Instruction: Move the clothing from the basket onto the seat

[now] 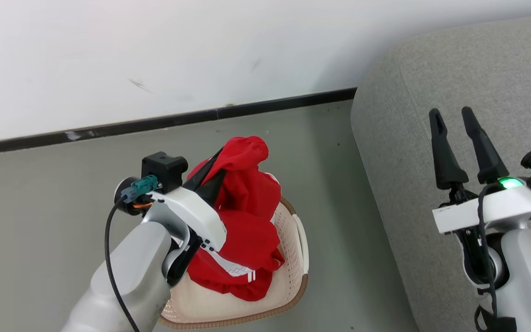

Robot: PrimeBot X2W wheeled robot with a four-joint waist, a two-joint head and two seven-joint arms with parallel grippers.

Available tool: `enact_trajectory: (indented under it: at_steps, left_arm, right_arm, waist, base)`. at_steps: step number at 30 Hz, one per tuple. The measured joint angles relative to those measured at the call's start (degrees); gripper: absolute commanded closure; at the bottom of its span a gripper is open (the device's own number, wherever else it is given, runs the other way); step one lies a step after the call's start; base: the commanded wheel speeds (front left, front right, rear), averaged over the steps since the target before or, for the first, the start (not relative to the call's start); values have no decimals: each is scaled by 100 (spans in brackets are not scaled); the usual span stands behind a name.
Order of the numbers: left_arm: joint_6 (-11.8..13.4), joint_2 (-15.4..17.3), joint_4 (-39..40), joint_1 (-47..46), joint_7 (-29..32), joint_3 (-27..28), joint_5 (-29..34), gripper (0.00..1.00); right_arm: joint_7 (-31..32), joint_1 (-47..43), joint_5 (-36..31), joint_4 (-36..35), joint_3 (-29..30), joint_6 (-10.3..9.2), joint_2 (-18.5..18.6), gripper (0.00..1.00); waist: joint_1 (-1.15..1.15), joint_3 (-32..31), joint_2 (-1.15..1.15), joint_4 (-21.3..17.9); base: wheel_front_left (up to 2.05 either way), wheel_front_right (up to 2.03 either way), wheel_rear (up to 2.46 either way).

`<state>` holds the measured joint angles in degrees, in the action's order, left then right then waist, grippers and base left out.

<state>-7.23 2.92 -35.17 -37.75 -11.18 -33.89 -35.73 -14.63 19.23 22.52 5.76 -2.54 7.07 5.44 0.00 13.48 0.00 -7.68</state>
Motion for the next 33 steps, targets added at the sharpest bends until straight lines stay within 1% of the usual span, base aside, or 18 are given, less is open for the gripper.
enact_trajectory:
  at_steps: [6, 18, 20, 27, 33]
  left_arm:
    - [0, 41, 233, -117, 1, -96, -9, 100]
    - [0, 13, 468, -325, 37, -189, -166, 100]
    - [0, 3, 479, -328, 60, -191, -212, 100]
    - [0, -22, 491, -330, 154, -214, -354, 100]
    - [0, -26, 491, -409, 283, -283, -367, 100]
  right_arm:
    - [0, -231, 10, 36, -109, 0, 13, 0]
    - [0, -631, 168, 169, -655, 0, 74, 0]
    - [0, -636, 174, 168, -733, 0, 108, 0]
    - [0, -853, 425, 187, -1295, 0, 226, 0]
    - [0, -858, 521, 210, -1391, 0, 356, 0]
  waist:
    - [0, -290, 0, 63]
    - [0, -822, 0, 136]
    - [0, -889, 0, 140]
    - [0, -1089, 0, 155]
    - [0, -1209, 0, 172]
  base:
    - [0, 0, 0]
    - [0, 0, 0]
    - [0, 0, 0]
    - [0, 0, 0]
    - [0, 0, 0]
